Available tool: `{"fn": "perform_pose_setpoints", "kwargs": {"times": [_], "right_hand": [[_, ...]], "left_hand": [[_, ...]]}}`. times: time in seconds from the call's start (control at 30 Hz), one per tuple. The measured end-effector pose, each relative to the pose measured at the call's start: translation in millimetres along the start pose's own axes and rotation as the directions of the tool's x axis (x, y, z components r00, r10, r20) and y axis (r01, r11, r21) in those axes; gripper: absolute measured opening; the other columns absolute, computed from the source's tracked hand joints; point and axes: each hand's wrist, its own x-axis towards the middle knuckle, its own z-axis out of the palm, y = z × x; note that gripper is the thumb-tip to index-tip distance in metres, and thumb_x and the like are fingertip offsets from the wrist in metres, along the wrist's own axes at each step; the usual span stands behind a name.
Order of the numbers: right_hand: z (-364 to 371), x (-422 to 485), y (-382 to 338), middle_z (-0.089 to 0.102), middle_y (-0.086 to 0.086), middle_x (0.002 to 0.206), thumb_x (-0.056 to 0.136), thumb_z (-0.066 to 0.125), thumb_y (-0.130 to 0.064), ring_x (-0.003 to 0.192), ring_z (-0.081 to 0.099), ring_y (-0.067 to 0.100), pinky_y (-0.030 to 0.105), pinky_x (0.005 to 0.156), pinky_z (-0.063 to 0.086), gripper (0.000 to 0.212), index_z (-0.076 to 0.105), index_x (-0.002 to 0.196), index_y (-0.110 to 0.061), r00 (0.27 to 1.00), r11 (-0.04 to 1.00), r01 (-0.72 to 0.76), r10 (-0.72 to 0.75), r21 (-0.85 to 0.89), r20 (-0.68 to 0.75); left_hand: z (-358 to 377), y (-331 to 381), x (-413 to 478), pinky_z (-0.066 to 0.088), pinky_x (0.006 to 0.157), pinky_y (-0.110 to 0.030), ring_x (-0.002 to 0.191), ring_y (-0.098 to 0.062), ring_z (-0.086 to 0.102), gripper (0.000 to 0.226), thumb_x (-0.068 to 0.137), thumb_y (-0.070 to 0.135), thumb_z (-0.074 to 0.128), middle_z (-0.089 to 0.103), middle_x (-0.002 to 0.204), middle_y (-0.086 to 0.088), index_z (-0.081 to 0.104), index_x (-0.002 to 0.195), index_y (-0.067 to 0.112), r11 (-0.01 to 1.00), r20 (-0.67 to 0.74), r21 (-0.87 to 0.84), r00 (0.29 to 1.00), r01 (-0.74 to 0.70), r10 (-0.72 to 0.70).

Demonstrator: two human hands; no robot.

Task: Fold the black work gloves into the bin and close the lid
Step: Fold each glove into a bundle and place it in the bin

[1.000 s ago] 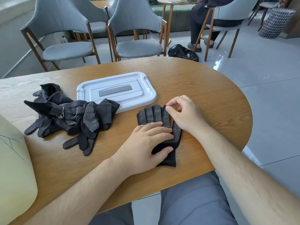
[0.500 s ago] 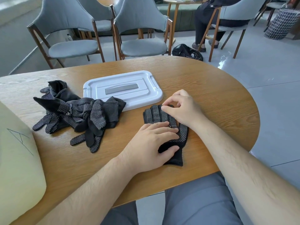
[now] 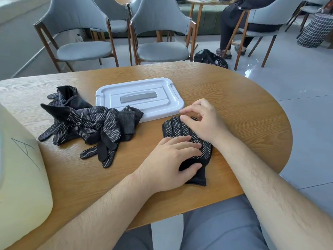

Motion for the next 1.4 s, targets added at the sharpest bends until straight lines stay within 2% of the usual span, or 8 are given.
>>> {"fn": "perform_pose_setpoints", "kwargs": {"times": [0.2, 0.5, 0.6, 0.73, 0.83, 1.07, 1.2, 1.4], "right_hand": [[3, 7, -15, 0.055, -0.014, 0.094, 0.087, 0.073, -0.048, 0.105, 0.049, 0.008, 0.042, 0.101, 0.042, 0.009, 0.077, 0.088, -0.040, 0.992, 0.993, 0.050, -0.037, -0.103, 0.121], [6, 8, -27, 0.053, -0.013, 0.092, 0.091, 0.071, -0.045, 0.102, 0.049, 0.011, 0.042, 0.102, 0.041, 0.007, 0.076, 0.091, -0.039, 0.987, 0.986, 0.100, -0.081, -0.135, 0.141], [3, 8, -33, 0.056, -0.012, 0.094, 0.089, 0.072, -0.045, 0.104, 0.051, 0.011, 0.040, 0.099, 0.043, 0.011, 0.077, 0.094, -0.037, 0.987, 0.991, 0.118, -0.111, -0.059, 0.115], [5, 6, -41, 0.056, -0.012, 0.096, 0.084, 0.075, -0.049, 0.105, 0.050, 0.011, 0.037, 0.101, 0.038, 0.010, 0.076, 0.087, -0.039, 0.958, 0.981, 0.150, -0.113, -0.125, 0.262], [9, 7, -43, 0.058, -0.010, 0.094, 0.087, 0.074, -0.044, 0.102, 0.051, 0.012, 0.040, 0.100, 0.041, 0.009, 0.076, 0.084, -0.036, 0.959, 0.981, 0.146, -0.110, -0.124, 0.261], [10, 5, -46, 0.057, -0.010, 0.094, 0.089, 0.072, -0.044, 0.101, 0.051, 0.011, 0.036, 0.098, 0.040, 0.010, 0.075, 0.094, -0.036, 0.961, 0.975, 0.158, -0.116, -0.156, 0.253], [10, 9, -48, 0.053, -0.012, 0.105, 0.092, 0.066, -0.052, 0.114, 0.048, 0.013, 0.036, 0.106, 0.035, 0.023, 0.071, 0.110, -0.039, 0.959, 0.966, 0.150, -0.090, -0.212, 0.271], [7, 14, -53, 0.053, -0.013, 0.111, 0.094, 0.066, -0.044, 0.114, 0.037, 0.008, 0.036, 0.109, 0.029, 0.009, 0.064, 0.093, -0.036, 0.917, 0.952, 0.209, -0.113, -0.222, 0.382]], "left_hand": [[0, 0, -1, 0.038, 0.109, -0.035, 0.140, -0.010, 0.045, 0.033, 0.096, 0.046, 0.056, 0.061, 0.138, 0.017, 0.070, 0.120, 0.029, 1.000, -0.006, 0.000, 1.000, -0.008, 0.008], [2, -1, -2, 0.041, 0.107, -0.039, 0.140, -0.013, 0.047, 0.032, 0.096, 0.043, 0.058, 0.063, 0.137, 0.014, 0.071, 0.120, 0.027, 1.000, -0.027, -0.002, 0.999, -0.018, 0.018], [2, 1, -4, 0.040, 0.110, -0.038, 0.140, -0.014, 0.047, 0.032, 0.097, 0.043, 0.057, 0.063, 0.138, 0.013, 0.070, 0.122, 0.026, 1.000, -0.028, 0.001, 1.000, -0.014, 0.014], [3, 1, -4, 0.039, 0.109, -0.035, 0.135, -0.011, 0.051, 0.032, 0.097, 0.042, 0.057, 0.064, 0.135, 0.013, 0.071, 0.120, 0.025, 1.000, -0.037, 0.001, 0.999, -0.011, 0.011], [3, 2, -4, 0.039, 0.108, -0.032, 0.133, -0.010, 0.052, 0.032, 0.097, 0.042, 0.056, 0.065, 0.134, 0.013, 0.071, 0.120, 0.025, 1.000, -0.032, 0.005, 0.999, -0.021, 0.022], [2, 3, -5, 0.039, 0.107, -0.029, 0.126, -0.012, 0.056, 0.029, 0.095, 0.035, 0.061, 0.067, 0.129, 0.009, 0.072, 0.118, 0.021, 0.998, -0.067, 0.005, 0.996, -0.055, 0.055], [3, 3, -7, 0.039, 0.110, -0.029, 0.128, -0.016, 0.055, 0.027, 0.097, 0.032, 0.061, 0.064, 0.134, 0.004, 0.072, 0.116, 0.018, 0.996, -0.079, 0.017, 0.993, -0.086, 0.087], [6, 5, -13, 0.040, 0.113, -0.031, 0.135, -0.015, 0.052, 0.029, 0.099, 0.033, 0.056, 0.064, 0.136, 0.004, 0.071, 0.120, 0.021, 0.997, -0.067, -0.001, 0.995, -0.073, 0.072]]}}
